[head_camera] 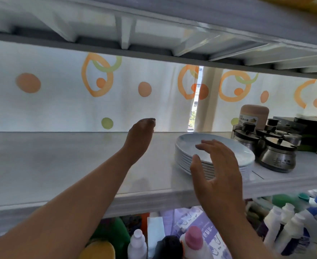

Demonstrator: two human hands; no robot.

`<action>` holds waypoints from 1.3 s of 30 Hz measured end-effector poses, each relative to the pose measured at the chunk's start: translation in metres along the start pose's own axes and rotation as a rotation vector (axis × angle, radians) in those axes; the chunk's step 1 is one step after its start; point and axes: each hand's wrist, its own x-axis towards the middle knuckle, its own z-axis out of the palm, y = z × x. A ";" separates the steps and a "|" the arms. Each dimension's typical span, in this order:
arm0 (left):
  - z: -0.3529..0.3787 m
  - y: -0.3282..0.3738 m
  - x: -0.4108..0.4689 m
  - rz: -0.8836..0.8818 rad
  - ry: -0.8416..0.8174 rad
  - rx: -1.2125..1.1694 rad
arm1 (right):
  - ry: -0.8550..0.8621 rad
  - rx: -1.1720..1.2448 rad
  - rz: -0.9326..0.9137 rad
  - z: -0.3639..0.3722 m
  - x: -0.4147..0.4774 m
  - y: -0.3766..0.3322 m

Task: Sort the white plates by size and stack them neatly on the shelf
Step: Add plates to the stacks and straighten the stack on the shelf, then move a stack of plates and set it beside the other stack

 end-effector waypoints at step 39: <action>-0.484 -0.014 -0.168 -0.296 0.892 0.418 | -0.433 0.712 -0.241 0.255 -0.054 -0.282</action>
